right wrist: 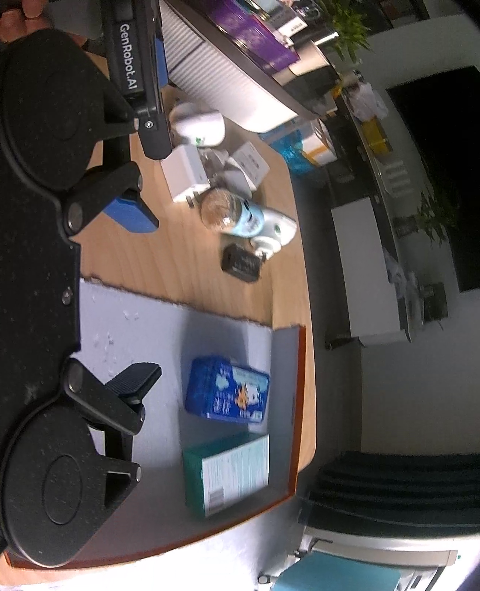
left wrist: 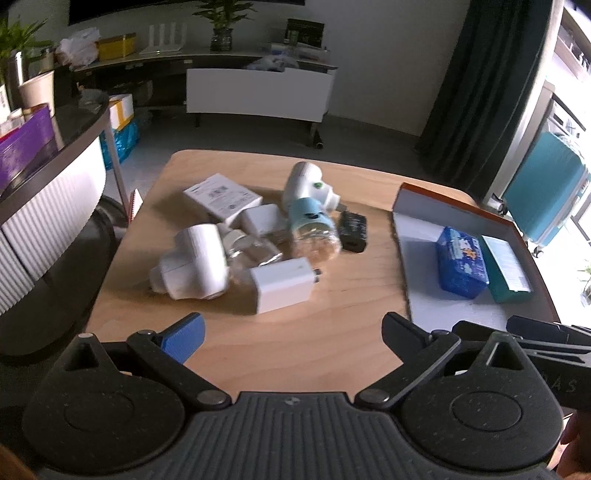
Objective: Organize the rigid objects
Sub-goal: 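Open both tools, releasing the boxes in the tray, and withdraw, then grasp the white air freshener with left tool while right tool grasps the white charger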
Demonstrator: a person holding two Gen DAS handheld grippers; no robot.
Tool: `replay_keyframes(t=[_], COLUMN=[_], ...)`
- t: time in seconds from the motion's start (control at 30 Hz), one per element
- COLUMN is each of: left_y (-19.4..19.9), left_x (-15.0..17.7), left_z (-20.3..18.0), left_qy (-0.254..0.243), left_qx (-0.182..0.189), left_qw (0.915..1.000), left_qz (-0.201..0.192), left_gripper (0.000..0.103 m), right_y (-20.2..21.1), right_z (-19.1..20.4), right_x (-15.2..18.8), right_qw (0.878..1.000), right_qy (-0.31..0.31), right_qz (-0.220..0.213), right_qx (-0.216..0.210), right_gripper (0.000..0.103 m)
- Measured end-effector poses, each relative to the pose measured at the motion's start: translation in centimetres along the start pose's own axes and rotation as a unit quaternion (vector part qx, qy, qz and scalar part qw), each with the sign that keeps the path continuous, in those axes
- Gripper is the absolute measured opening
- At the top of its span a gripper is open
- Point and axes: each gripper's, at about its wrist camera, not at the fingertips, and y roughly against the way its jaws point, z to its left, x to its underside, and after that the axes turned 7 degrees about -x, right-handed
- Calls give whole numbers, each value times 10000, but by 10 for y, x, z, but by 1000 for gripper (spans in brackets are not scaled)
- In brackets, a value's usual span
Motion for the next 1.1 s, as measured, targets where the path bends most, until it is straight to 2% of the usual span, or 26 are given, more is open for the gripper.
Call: replay_keyframes(t=[0.17,0.4,0.53,0.63,0.8,1.0,1.1], left_y=[-2,-18,-33,-44,-65,-85,-92], left_x=[4,6,-2,-9,-19,-19,-17], left_z=[18,57,70,70,67,63,66], left_qy=[171,573,728,573,32,-776,-832], left_qx=[-79,-525,-608,-576,-421,-421,-337], left_qw=[9998,9970,9955,9967,9989,9953,9953], left_qz=[-2,17,37,-65,-183,-393,-369], left_gripper=[103,103,103,103,103,103,95], right_y=[-7,-10,-12,-13,-16,-24,-28], right_z=[15,26,26,25,25,24,26], right_x=[5,11,13,14,14,14,14], right_qw=[9997,9992,9991,9991,9992,9992,9991], right_qy=[174,237,232,203,183,158,162], right_qz=[107,181,204,221,233,277,289], right_qx=[-149,-273,-298,-294,-261,-233,-247], right_gripper=[92,92,92,92,92,92,92])
